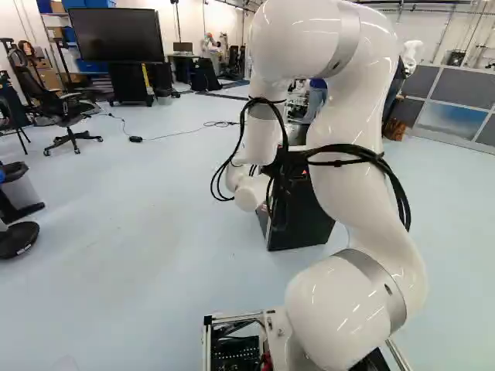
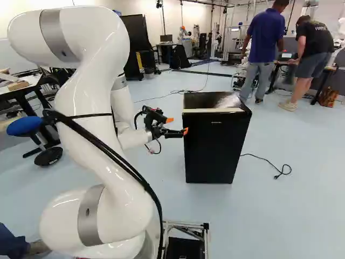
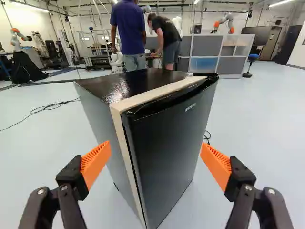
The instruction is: Grab a drink from the fridge
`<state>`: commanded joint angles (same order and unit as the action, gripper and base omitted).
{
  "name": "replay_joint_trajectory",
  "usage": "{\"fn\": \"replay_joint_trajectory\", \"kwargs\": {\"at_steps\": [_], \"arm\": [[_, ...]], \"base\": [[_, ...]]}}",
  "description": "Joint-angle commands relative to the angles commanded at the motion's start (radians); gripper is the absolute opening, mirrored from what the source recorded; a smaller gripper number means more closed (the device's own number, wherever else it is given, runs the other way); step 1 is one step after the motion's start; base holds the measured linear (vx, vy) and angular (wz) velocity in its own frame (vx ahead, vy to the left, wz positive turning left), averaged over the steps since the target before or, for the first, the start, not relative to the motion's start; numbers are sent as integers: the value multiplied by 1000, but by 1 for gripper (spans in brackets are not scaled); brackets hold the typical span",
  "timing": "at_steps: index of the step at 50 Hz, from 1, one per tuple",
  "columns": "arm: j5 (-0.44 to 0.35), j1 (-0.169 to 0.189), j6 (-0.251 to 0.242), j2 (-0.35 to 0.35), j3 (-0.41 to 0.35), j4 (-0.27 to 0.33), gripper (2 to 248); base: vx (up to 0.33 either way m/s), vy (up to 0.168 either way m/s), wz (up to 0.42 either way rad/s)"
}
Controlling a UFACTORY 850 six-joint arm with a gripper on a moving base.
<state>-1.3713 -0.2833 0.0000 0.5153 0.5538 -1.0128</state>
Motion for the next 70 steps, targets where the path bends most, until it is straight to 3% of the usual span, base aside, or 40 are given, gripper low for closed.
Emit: {"fn": "replay_joint_trajectory", "kwargs": {"at_steps": [33,70], "arm": [[0,-47,0,41,67,-6,247],[0,-58,0,117,193,-114,247]], "base": [[0,0,0],[0,0,0]]}}
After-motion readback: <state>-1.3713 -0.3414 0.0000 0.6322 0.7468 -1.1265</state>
